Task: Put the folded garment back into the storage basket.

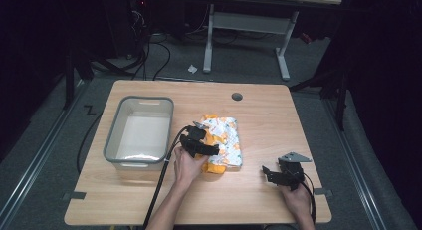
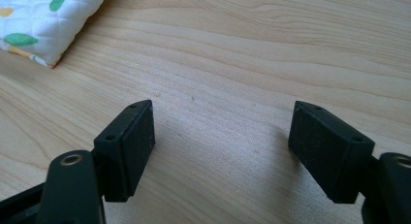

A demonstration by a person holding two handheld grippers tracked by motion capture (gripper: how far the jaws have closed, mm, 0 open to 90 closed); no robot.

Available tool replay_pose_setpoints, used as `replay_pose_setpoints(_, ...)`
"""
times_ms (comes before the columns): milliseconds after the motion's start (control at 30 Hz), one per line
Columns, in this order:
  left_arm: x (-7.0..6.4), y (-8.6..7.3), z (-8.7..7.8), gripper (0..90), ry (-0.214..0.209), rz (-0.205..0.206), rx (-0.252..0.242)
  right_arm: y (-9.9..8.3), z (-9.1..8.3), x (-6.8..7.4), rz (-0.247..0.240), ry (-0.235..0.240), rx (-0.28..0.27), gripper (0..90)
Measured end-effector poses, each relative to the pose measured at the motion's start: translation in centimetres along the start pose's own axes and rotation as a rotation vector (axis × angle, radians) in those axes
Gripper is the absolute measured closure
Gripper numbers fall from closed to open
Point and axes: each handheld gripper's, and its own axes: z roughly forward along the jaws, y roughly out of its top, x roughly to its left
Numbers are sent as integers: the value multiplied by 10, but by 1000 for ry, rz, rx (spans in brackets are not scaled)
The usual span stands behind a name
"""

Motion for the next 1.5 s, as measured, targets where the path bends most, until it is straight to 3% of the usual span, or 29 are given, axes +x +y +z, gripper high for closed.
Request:
replay_pose_setpoints(333,2,-4,17,120,31,0,41,0,0,0,-1,0,0,252)
replay_pose_setpoints(433,0,-6,20,150,42,23,49,0,0,0,-1,0,0,252)
replay_pose_setpoints(700,-6,-6,16,362,15,74,45,0,0,0,-1,0,0,252)
replay_pose_setpoints(867,-6,-5,15,585,-30,59,38,0,0,0,-1,0,0,252)
replay_pose_setpoints(1000,-8,-5,16,700,-48,58,27,0,0,0,-5,1,-1,252)
replay_pose_setpoints(1133,-7,-5,14,738,-66,48,19,0,0,0,-1,0,0,252)
replay_pose_setpoints(1233,-7,-3,9,758,-59,73,-23,0,0,0,-1,0,0,252)
replay_pose_setpoints(1500,-9,0,-8,766,-82,71,-64,0,0,0,-2,1,0,252)
